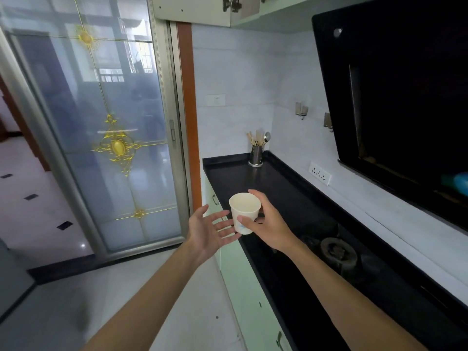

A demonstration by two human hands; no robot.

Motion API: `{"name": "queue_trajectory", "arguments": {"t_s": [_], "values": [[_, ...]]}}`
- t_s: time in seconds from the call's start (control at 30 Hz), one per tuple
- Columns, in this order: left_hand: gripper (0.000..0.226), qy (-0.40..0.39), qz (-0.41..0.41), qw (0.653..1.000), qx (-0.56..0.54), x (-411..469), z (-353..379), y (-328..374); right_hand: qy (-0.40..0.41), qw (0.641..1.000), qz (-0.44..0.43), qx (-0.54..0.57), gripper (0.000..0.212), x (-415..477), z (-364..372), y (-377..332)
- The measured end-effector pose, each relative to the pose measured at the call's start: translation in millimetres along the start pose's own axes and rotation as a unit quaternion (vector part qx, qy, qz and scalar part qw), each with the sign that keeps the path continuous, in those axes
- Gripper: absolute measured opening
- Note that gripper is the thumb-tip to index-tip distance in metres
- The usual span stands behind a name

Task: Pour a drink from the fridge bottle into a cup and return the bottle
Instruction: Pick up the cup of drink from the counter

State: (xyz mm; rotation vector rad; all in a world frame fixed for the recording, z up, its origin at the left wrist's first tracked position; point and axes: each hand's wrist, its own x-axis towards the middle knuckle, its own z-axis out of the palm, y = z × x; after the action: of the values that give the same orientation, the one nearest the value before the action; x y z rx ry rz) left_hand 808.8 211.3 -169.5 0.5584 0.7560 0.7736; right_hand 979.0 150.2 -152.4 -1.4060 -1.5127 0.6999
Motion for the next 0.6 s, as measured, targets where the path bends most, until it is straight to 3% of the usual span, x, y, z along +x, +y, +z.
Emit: {"name": "queue_trajectory", "arguments": {"t_s": [0.6], "values": [[0.060,0.022,-0.004,1.000,0.001,93,-33,56,-0.029,1.000,-0.001,-0.001,0.070,108,31,35]]}}
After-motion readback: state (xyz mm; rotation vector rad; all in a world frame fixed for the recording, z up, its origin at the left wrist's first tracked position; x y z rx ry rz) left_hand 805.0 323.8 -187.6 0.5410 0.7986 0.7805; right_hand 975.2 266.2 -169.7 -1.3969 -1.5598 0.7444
